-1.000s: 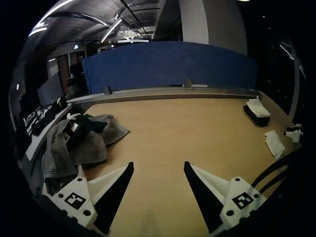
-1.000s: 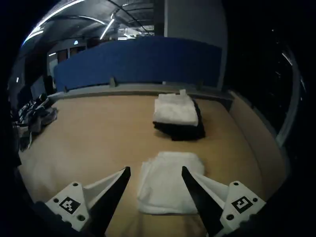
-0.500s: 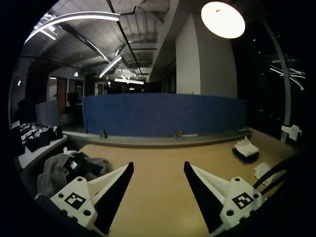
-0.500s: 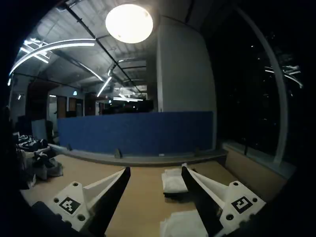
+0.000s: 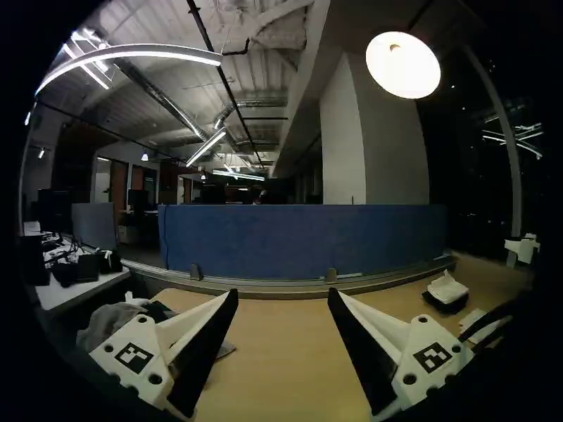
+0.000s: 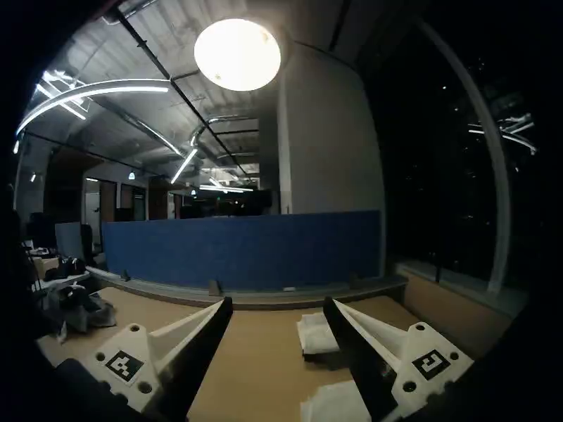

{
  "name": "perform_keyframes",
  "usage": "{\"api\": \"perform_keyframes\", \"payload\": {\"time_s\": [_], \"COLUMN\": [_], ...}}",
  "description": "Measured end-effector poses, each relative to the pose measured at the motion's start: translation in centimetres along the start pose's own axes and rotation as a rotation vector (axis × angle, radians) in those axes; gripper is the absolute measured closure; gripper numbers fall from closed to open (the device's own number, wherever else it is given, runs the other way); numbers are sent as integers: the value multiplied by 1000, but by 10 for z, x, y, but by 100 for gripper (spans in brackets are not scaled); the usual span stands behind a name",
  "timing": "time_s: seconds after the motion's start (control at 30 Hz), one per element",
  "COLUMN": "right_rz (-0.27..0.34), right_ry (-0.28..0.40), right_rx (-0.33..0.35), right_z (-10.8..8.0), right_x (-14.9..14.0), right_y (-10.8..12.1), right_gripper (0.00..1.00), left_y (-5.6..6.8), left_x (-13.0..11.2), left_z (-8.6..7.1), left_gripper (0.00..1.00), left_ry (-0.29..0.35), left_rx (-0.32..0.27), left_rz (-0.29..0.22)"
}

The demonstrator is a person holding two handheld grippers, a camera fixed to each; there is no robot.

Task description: Fold towel

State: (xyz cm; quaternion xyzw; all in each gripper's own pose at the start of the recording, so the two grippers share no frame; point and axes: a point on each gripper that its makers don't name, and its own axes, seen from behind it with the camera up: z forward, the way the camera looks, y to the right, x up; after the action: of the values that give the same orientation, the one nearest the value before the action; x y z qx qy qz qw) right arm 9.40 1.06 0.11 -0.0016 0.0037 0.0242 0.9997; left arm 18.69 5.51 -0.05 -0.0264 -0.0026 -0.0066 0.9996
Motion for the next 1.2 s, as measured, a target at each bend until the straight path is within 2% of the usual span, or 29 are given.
{"api": "perform_keyframes", "payload": {"time_s": [0.23, 0.47, 0.7, 0.97, 1.2], "right_rz": [-25, -55, -70, -89, -114], "right_ry": [-7, -22, -29, -34, -35], "right_rx": [1, -3, -9, 0, -4], "right_z": [0, -7, -13, -13, -5], "right_x": [-4, -18, -36, -60, -68], "right_y": [-22, -35, -36, -36, -34], "right_gripper": [0, 0, 0, 0, 0], "left_y": [-9, -14, -19, -20, -33], "left_x": [-9, -30, -63, -98, -129], "left_z": [-3, -8, -7, -4, -2], "left_gripper": [6, 6, 6, 6, 6], "left_ry": [0, -10, -26, -22, -20], "left_rx": [16, 17, 18, 17, 37], "left_rz": [9, 21, 11, 38, 32]}}
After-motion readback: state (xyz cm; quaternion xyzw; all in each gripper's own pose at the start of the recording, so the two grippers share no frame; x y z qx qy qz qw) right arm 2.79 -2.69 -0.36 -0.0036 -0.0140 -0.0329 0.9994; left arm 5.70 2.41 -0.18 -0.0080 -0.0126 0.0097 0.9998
